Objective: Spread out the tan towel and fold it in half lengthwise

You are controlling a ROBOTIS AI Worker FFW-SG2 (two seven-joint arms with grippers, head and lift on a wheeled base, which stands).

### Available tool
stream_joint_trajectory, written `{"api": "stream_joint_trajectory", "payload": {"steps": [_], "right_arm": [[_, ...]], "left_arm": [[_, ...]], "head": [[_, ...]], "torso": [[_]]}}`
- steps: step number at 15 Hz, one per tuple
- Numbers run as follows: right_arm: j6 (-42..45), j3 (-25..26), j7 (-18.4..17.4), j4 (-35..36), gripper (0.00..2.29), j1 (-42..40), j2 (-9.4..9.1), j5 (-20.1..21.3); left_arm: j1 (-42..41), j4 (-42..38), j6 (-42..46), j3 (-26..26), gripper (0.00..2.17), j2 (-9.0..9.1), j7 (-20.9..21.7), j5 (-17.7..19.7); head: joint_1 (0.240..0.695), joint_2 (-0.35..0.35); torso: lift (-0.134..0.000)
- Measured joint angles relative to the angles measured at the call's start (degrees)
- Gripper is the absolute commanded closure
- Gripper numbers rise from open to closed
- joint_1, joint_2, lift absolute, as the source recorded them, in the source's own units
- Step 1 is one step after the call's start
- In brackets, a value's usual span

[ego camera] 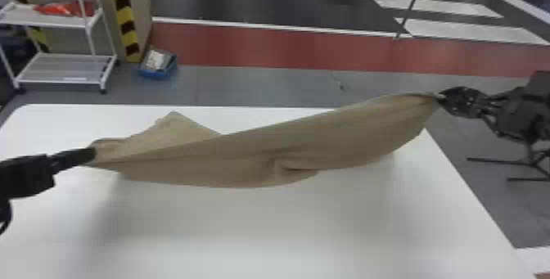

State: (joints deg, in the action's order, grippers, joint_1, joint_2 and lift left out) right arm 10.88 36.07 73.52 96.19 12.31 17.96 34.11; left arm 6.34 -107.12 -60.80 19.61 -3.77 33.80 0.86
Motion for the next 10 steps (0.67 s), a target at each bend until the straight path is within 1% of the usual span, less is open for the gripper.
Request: {"api": "stream_joint_trajectory", "payload": {"steps": [1,3,5,6,8,10], "right_arm": [[1.1,1.1,0.4,1.0,2.17,-1.9,-0.05,-1.2],[2.3,3.4,0.9,3.0,2.17,-5.7,-0.05,-3.8],[1.9,4.3,0.9,4.5,2.17,-7.1,0.01,-5.5],[1.1,3.9,0.6,4.9,2.17,-7.0,0.05,-5.6],[-2.0,0.7,-1.2,4.7,2.17,-4.7,0.03,-5.3],[-6.9,-4.2,-4.6,1.1,2.17,0.5,-0.11,-4.2]], "left_arm": [[-3.3,-3.6,-0.3,1.9,2.15,0.03,-0.1,0.5],[-9.5,-10.4,-0.9,4.8,2.15,0.13,-0.2,3.0],[-12.3,-14.8,-1.5,5.7,2.15,0.35,-0.3,4.7],[-12.5,-15.8,-1.9,5.4,2.15,0.47,-0.8,4.9],[-9.3,-15.5,-3.2,2.8,2.15,0.51,-3.9,4.9],[-1.9,-8.7,-4.0,-1.1,2.15,0.41,-6.6,4.7]], "head": [[0.692,-0.151],[0.695,-0.143],[0.695,-0.148],[0.695,-0.151],[0.695,-0.145],[0.657,-0.142]], "torso": [[-0.118],[-0.118],[-0.118],[-0.118],[-0.118],[-0.118]]}}
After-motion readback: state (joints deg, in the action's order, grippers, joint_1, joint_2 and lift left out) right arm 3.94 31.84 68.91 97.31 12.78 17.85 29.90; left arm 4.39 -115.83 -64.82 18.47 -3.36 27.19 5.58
